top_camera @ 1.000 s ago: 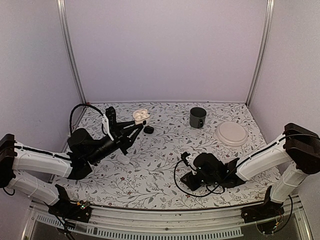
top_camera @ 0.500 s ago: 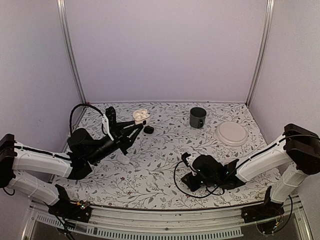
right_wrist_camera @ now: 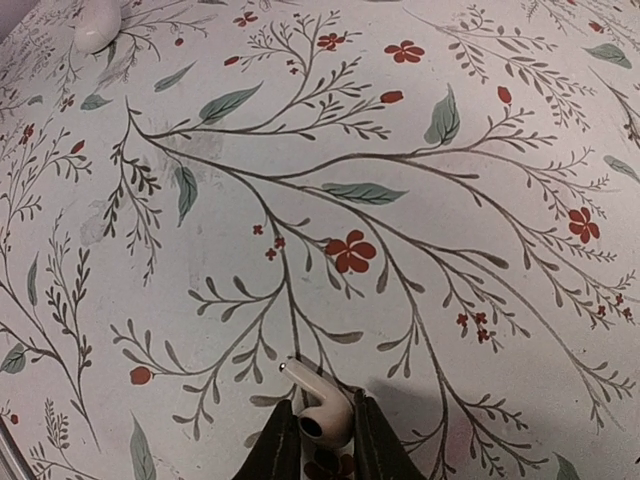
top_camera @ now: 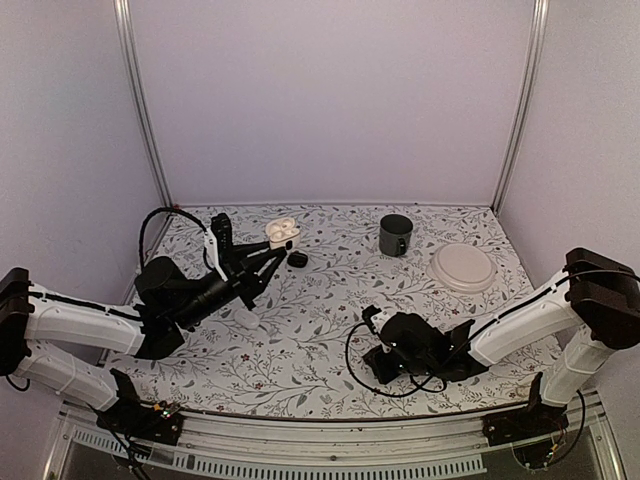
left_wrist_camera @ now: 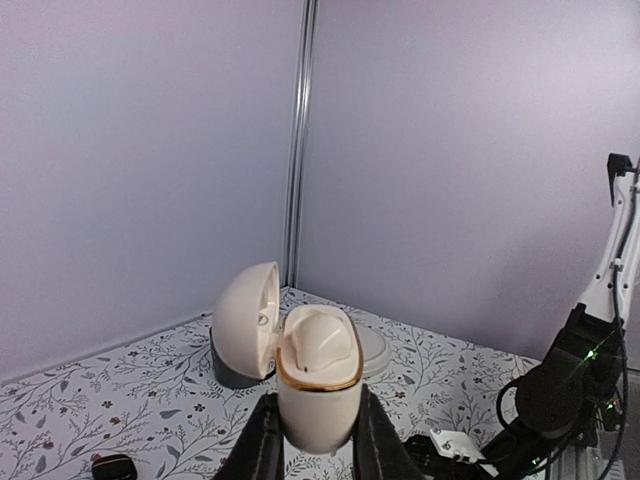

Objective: Insert the wireless bluetooth earbuds into the charging case
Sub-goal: Pick up the right earbud from the center of the board.

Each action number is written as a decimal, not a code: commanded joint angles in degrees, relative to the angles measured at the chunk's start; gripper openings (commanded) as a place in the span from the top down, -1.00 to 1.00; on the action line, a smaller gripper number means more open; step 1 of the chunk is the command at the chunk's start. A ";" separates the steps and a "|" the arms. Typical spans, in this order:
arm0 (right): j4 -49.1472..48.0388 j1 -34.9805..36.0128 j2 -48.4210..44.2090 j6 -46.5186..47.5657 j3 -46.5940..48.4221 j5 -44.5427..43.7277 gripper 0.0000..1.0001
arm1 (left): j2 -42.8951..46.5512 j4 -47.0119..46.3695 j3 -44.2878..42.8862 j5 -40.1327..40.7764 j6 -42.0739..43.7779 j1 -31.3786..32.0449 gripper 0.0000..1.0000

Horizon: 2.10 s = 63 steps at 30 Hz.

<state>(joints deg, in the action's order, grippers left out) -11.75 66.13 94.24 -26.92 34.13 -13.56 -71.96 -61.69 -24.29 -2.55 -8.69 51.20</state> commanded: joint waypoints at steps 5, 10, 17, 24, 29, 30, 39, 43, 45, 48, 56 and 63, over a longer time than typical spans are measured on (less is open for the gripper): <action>8.12 0.68 1.13 -0.60 -0.59 -0.63 0.60 | -0.19 -0.77 0.05 0.09 -0.27 -0.77 1.00; 9.04 0.71 0.41 -0.64 0.13 -0.76 0.73 | -0.38 -1.06 0.77 0.15 -0.75 -0.77 1.00; 10.17 0.73 0.35 0.10 1.66 -0.43 0.76 | -1.15 -1.51 2.01 0.18 -1.13 -0.76 1.00; 12.67 0.68 0.87 0.63 3.87 0.20 0.76 | -2.38 -3.87 3.69 0.11 -1.65 -0.82 1.00; 15.59 0.50 -0.05 0.09 5.15 0.55 0.77 | -2.00 -5.13 5.73 0.64 -1.53 -0.83 1.00; 16.27 0.49 -0.33 -0.03 5.53 0.60 0.77 | -1.96 -5.19 5.96 0.68 -1.47 -0.83 1.00; 18.95 -0.71 -2.28 0.25 6.97 1.94 0.76 | -2.72 -6.19 7.45 0.15 -0.45 -0.81 1.00; 20.00 -1.63 -3.28 0.80 7.61 2.71 0.76 | -4.25 -6.42 6.71 -1.21 0.49 -0.80 1.00; 20.47 -2.28 -4.00 0.77 7.66 3.43 0.76 | -5.15 -6.86 6.43 -1.35 0.67 -0.79 1.00; 21.12 -3.11 -5.19 0.86 7.83 4.34 0.76 | -6.21 -6.83 5.83 -1.87 1.35 -0.80 1.00; 23.76 -5.48 -7.84 2.34 9.08 5.80 0.76 | -8.47 -5.49 4.13 -4.14 3.34 -0.76 1.00; 24.99 -7.42 -9.29 3.16 9.73 7.08 0.76 | -11.27 -4.96 3.49 -5.03 4.68 -0.80 1.00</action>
<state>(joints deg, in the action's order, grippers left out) 11.84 59.86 86.70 -24.77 42.46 -7.70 -81.25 -66.39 -19.29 -6.24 -5.58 51.18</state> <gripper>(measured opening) 0.124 0.201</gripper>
